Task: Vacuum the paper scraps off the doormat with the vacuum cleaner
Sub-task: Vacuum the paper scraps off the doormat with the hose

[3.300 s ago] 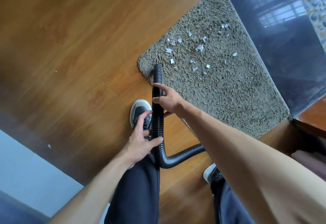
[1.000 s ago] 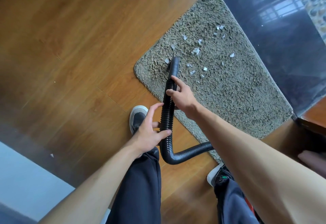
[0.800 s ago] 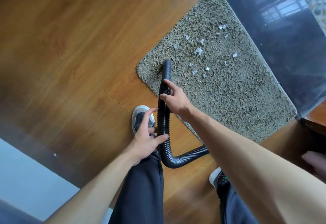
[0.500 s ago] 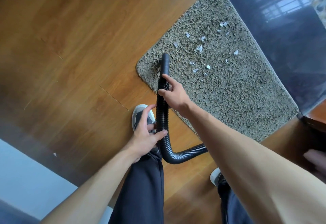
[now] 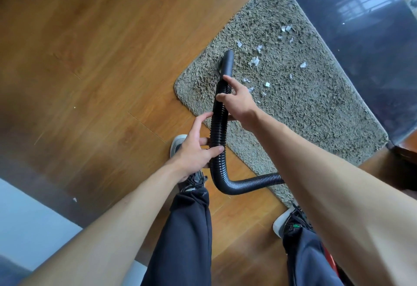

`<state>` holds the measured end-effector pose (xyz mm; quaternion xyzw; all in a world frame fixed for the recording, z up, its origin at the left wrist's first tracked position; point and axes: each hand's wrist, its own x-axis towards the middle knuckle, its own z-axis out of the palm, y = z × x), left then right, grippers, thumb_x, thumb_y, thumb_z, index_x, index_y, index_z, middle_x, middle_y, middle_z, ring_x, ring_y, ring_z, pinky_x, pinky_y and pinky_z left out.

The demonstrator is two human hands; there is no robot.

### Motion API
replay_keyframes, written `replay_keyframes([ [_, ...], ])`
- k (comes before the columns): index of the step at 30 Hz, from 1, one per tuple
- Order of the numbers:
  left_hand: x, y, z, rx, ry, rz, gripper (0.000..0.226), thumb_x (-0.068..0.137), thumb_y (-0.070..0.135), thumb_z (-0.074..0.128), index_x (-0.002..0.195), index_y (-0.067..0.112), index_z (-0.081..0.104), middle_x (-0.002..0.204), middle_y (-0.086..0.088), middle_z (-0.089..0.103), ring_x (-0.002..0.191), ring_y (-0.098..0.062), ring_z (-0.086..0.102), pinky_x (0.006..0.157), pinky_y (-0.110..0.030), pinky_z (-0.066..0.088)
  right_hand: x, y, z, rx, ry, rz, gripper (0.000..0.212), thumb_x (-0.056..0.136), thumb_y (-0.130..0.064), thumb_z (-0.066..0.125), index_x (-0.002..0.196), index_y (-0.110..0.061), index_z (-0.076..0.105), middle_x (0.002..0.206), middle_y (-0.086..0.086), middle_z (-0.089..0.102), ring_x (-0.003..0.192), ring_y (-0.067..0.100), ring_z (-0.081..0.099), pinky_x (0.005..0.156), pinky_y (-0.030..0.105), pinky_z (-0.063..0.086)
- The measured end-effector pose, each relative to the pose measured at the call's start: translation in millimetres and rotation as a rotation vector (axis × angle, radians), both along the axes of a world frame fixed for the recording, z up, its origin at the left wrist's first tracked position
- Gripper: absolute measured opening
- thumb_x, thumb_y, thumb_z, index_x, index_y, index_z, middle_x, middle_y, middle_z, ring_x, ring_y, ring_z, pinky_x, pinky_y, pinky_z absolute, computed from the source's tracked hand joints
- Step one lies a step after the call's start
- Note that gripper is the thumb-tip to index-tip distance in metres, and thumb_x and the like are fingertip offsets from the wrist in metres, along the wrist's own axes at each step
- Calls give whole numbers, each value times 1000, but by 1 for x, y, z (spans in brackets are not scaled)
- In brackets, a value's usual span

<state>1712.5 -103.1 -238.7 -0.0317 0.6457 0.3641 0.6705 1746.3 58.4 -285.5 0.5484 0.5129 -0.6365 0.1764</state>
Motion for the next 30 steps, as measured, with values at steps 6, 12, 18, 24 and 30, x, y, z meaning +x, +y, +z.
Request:
replay_keyframes([
  [6,21,-14,3,-12,-31,-51,80,90,0,67,131,61,37,98,-22,70,77,-28,65,76,-54,58,32,-12,8,-113,-17,-104,67,92,-2,53,151,-29,33,127,12,59,98,26,68,82,47,60],
  [12,47,-14,11,-14,-87,-86,80,90,-1,67,135,57,34,99,-23,67,73,-25,65,68,-40,57,69,-18,12,-160,-38,-196,67,93,-1,50,151,-30,34,120,13,63,96,26,67,88,53,56],
  [18,65,-3,17,-9,-93,-174,79,90,1,68,136,55,32,91,-10,68,62,-16,61,56,-28,50,99,-16,16,-178,-9,-255,65,96,-1,47,152,-29,32,122,16,62,86,19,61,66,31,53],
  [24,77,9,18,2,-108,-252,79,89,1,69,135,54,33,85,-3,65,65,-17,60,58,-26,50,127,-9,14,-195,-16,-341,65,97,-2,47,152,-33,31,120,12,63,91,23,62,83,50,56],
  [30,91,23,20,9,-107,-321,81,88,1,70,135,55,32,88,-7,61,65,-21,58,60,-35,53,149,-2,18,-203,-22,-428,63,98,-3,46,151,-34,32,116,12,62,93,22,61,87,50,55],
])
